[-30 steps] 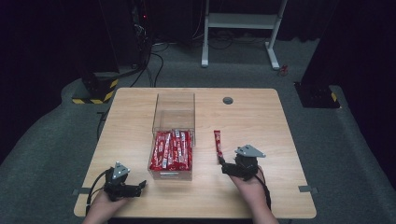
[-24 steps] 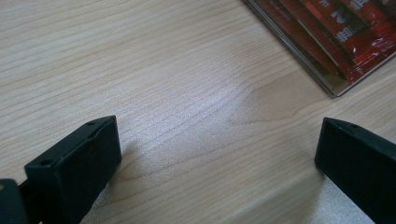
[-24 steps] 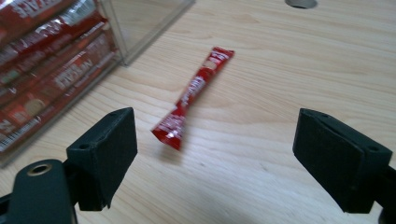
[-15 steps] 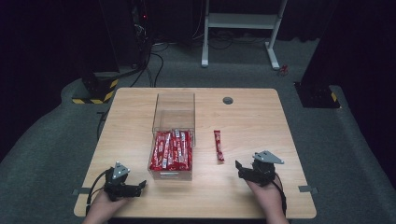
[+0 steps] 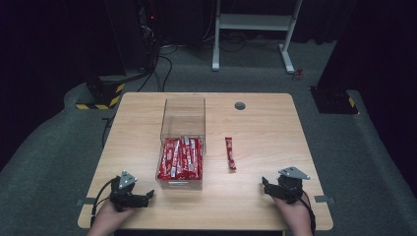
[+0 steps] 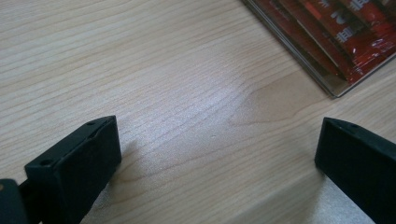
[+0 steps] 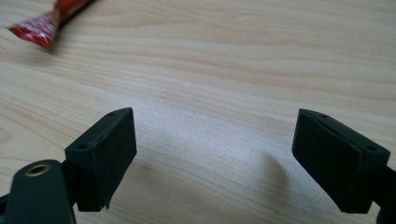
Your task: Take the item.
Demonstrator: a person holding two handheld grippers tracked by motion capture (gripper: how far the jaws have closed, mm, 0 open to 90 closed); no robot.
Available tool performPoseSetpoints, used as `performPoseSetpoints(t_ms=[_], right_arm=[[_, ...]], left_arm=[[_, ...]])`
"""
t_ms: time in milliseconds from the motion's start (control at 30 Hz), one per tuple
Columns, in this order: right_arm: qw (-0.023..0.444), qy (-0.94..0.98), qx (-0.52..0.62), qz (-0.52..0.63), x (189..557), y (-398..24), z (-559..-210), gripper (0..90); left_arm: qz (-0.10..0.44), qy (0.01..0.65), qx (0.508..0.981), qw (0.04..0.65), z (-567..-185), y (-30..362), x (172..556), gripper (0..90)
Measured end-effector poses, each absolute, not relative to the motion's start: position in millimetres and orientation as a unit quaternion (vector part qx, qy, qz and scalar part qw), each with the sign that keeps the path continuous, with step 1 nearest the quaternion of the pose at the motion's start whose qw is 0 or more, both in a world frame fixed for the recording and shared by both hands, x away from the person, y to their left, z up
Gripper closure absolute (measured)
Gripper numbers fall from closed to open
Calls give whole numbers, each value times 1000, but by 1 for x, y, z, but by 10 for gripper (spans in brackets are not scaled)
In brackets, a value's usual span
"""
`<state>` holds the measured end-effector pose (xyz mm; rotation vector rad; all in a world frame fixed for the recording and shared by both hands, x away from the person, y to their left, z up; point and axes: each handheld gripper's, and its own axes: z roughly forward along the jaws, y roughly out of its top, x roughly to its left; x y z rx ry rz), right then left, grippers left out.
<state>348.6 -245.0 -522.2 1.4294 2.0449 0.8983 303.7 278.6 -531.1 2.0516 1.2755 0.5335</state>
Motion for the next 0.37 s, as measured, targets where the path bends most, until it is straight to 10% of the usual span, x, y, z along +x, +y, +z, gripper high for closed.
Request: performPoseSetpoints(t_ms=[367], right_arm=[[222,759,528,310,354,-242,-524,138]], left_arm=[[204,487,783,329,-531,278,304,8]])
